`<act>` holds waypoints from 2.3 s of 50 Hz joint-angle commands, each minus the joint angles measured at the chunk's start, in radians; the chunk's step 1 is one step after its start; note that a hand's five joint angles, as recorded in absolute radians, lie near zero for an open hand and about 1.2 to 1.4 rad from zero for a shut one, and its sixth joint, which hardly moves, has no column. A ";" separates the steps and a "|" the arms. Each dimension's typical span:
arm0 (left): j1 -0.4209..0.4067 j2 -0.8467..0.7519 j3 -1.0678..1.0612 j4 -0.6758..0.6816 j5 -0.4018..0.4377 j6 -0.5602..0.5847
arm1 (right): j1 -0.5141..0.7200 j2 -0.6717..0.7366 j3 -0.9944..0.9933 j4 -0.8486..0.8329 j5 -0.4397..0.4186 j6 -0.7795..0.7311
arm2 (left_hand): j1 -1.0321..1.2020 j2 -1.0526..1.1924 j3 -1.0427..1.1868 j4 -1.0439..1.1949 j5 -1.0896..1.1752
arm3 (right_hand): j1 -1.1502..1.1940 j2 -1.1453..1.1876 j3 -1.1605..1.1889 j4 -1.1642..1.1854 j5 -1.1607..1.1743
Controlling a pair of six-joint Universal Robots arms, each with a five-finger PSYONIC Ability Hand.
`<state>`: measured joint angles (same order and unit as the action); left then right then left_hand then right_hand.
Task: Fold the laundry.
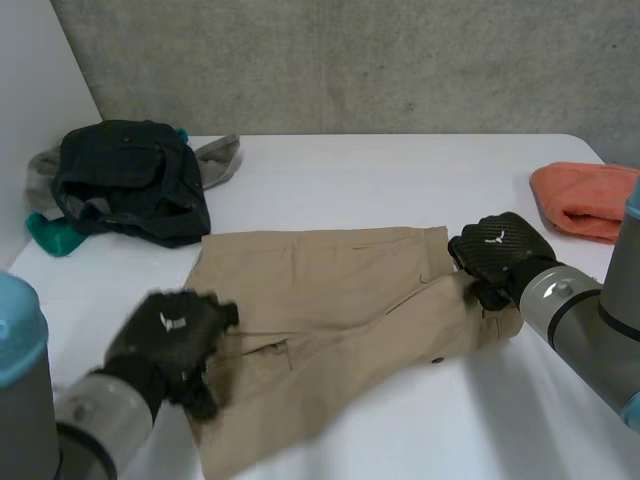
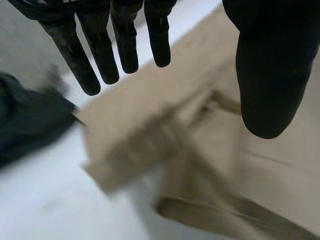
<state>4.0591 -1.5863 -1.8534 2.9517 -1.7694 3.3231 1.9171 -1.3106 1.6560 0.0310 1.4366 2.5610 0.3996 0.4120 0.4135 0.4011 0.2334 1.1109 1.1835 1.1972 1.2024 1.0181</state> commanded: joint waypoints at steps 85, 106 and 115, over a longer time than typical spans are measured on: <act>0.161 -0.537 0.456 0.590 0.084 0.328 | -0.020 0.498 -0.410 0.003 0.034 0.099 | -0.225 -0.237 -0.239 -0.227 -0.233 | 0.285 0.212 0.199 0.193 0.203; 0.158 -0.331 0.338 0.589 0.084 0.279 | -0.097 0.136 -0.162 -0.252 -0.036 -0.398 | -0.225 -0.237 -0.239 -0.227 -0.233 | 0.285 0.213 0.199 0.194 0.204; 0.153 -0.314 0.296 0.587 0.084 0.211 | 0.213 0.229 -0.084 -0.335 -0.381 -0.432 | -0.225 -0.237 -0.239 -0.227 -0.233 | 0.285 0.213 0.199 0.194 0.204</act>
<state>4.2159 -1.9078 -1.5368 3.5404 -1.6856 3.5708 1.9530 -1.1505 1.5197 -0.2738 1.2374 2.1396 0.1902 0.2102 0.2129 0.2021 0.0521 1.1186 1.1548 1.1967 1.1988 0.9881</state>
